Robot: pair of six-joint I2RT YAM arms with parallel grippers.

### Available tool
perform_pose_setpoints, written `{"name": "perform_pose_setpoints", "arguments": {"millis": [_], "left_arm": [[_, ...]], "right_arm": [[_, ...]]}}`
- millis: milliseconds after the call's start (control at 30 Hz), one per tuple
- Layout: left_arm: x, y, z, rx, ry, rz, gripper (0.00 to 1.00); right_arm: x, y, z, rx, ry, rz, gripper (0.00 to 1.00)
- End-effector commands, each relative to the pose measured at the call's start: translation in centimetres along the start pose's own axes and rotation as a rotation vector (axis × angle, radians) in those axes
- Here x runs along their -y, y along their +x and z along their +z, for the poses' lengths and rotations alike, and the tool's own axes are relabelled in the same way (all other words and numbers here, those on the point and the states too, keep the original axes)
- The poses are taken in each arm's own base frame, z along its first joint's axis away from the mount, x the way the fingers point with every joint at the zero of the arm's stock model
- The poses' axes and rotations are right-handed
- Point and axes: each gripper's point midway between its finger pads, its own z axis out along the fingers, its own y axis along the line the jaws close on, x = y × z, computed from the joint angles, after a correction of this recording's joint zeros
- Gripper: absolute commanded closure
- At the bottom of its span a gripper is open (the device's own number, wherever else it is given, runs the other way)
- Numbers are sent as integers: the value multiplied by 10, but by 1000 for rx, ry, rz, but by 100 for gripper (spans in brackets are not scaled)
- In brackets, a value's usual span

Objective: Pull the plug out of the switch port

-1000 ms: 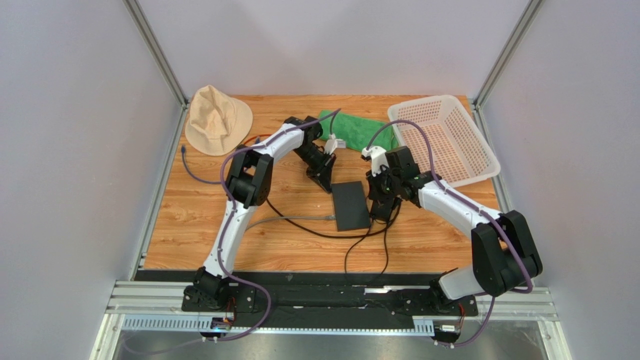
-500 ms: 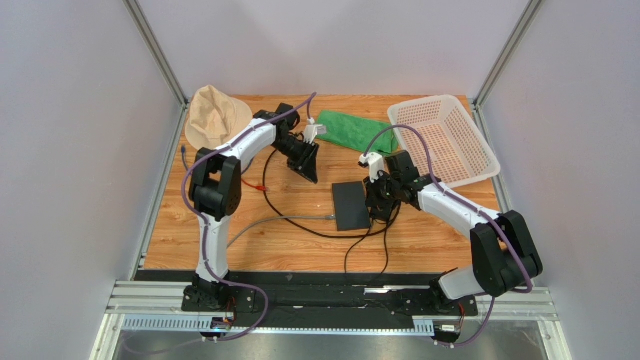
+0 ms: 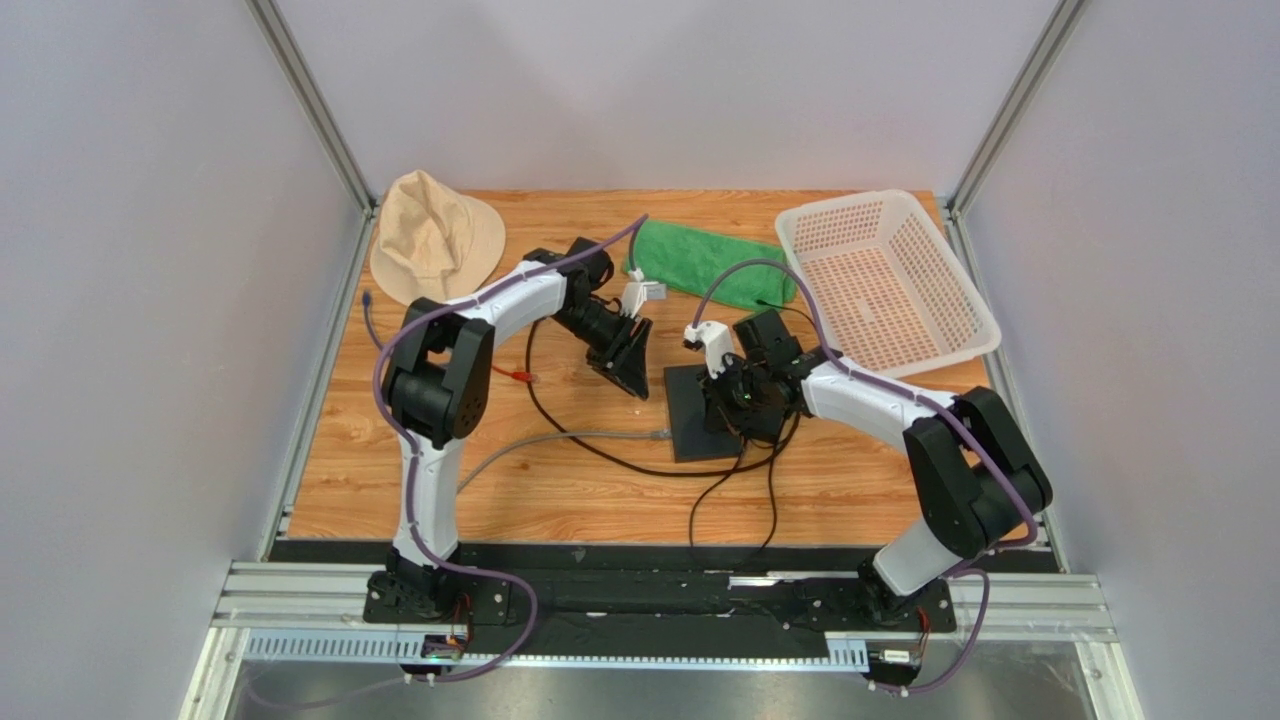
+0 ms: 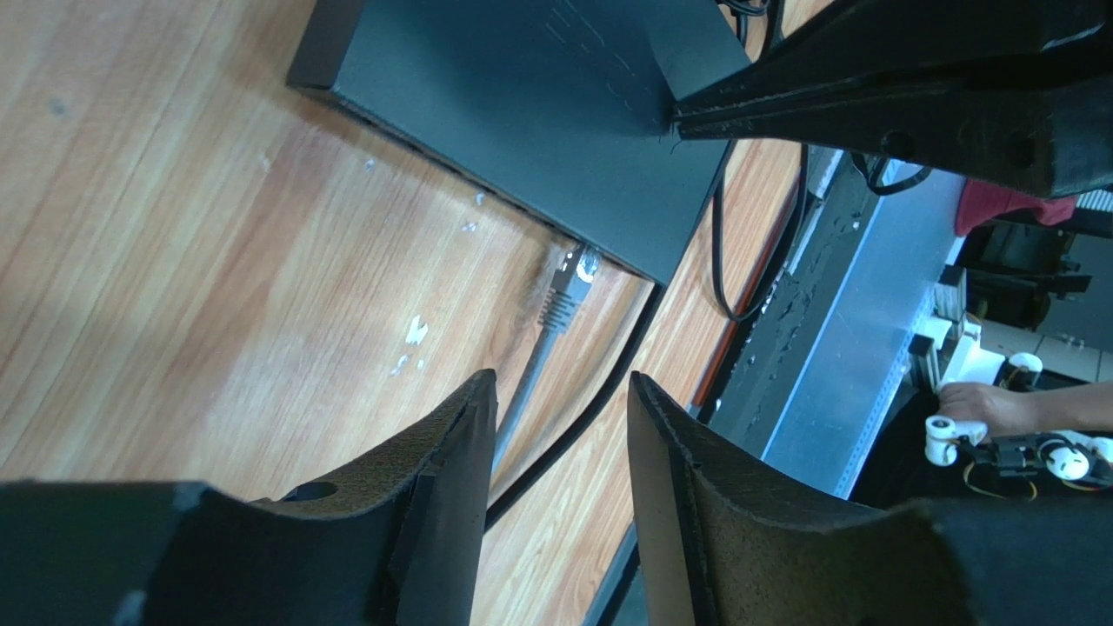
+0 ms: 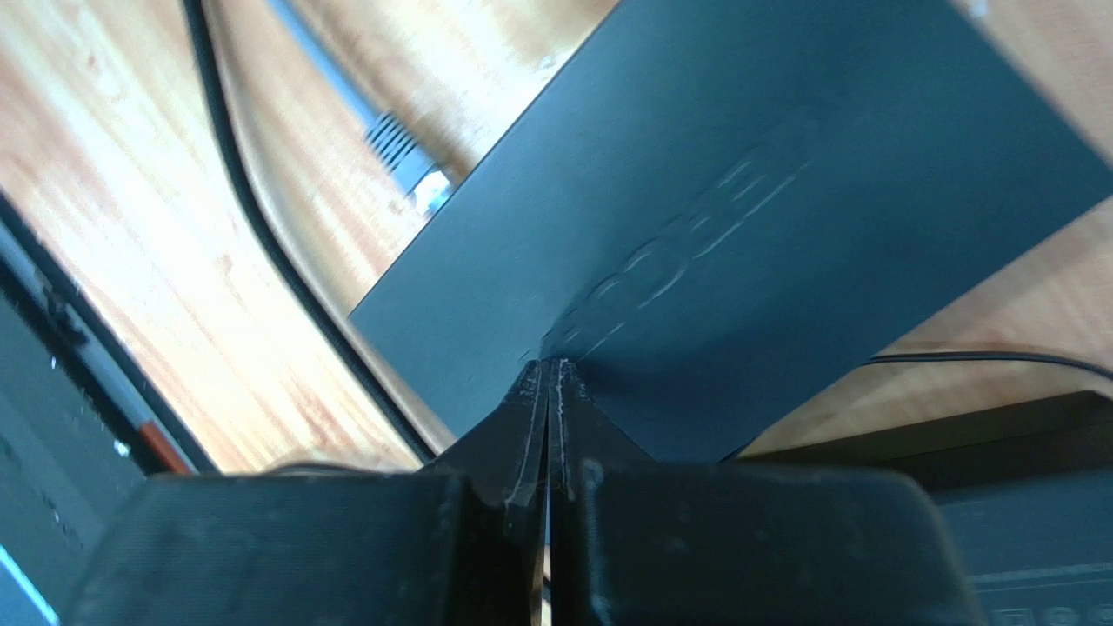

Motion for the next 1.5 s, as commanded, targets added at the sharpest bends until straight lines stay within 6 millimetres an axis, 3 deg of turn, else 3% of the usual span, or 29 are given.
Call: {"name": "perform_pose_setpoints", "arguments": {"millis": [0, 233, 567, 1467], "left_arm": [[0, 1, 18, -18, 46, -4, 49], [-7, 1, 33, -54, 84, -63, 43], [0, 12, 62, -147, 203, -88, 46], [4, 25, 76, -212, 236, -89, 57]], "right_arm": [[27, 15, 6, -65, 119, 90, 100], [22, 18, 10, -83, 93, 83, 100], [22, 17, 9, -78, 103, 83, 100], [23, 16, 10, -83, 99, 85, 100]]}}
